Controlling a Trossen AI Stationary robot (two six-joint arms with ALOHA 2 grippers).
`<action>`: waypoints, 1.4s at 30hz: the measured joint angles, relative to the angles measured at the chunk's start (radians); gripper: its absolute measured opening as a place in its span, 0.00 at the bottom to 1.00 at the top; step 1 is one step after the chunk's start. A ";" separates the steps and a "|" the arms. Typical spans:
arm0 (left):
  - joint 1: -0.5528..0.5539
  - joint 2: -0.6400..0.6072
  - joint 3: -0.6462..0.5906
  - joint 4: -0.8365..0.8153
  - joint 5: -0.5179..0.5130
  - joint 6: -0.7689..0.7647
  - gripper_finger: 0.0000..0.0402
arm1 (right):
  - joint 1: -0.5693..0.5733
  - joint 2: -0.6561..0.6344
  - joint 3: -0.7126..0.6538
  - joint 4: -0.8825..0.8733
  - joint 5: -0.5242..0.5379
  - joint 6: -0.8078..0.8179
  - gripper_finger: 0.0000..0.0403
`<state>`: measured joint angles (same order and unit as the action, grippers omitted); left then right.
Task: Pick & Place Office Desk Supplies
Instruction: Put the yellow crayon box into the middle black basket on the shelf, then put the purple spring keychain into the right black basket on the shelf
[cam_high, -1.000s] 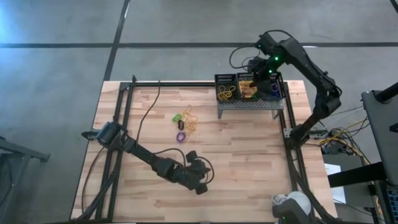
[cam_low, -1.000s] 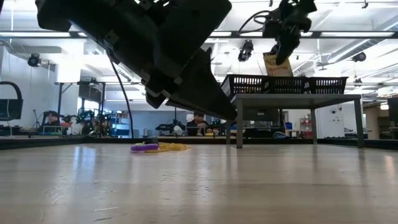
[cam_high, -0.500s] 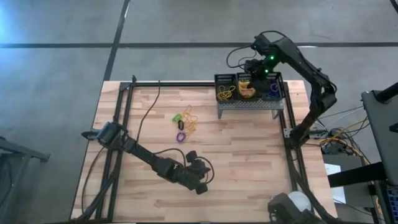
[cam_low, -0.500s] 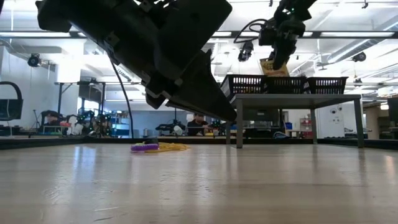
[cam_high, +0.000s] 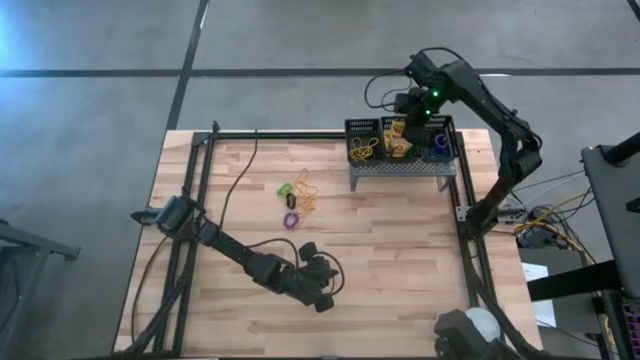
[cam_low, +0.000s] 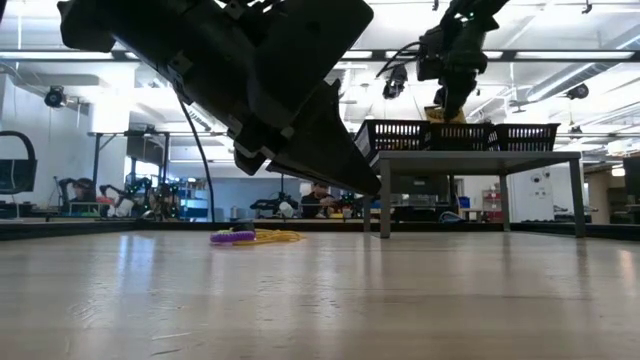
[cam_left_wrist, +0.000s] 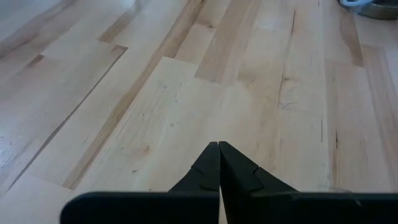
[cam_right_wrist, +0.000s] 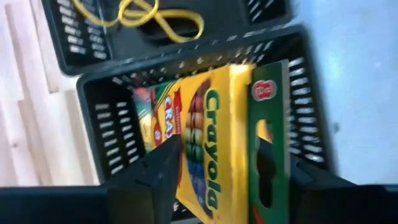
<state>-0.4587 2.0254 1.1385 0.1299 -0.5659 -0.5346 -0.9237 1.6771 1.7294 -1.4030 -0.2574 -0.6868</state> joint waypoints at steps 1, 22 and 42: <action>0.000 0.000 0.000 0.000 0.000 0.000 0.00 | 0.000 -0.005 0.000 0.012 0.001 0.003 0.44; 0.000 0.000 0.000 0.000 0.000 0.002 0.00 | 0.010 -0.008 -0.076 0.092 -0.015 -0.035 0.49; 0.000 0.000 0.000 0.000 0.000 0.002 0.00 | 0.072 -0.106 -0.048 0.205 0.166 0.115 0.55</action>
<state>-0.4591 2.0254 1.1385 0.1295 -0.5655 -0.5323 -0.8519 1.5710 1.6810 -1.1980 -0.0918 -0.5715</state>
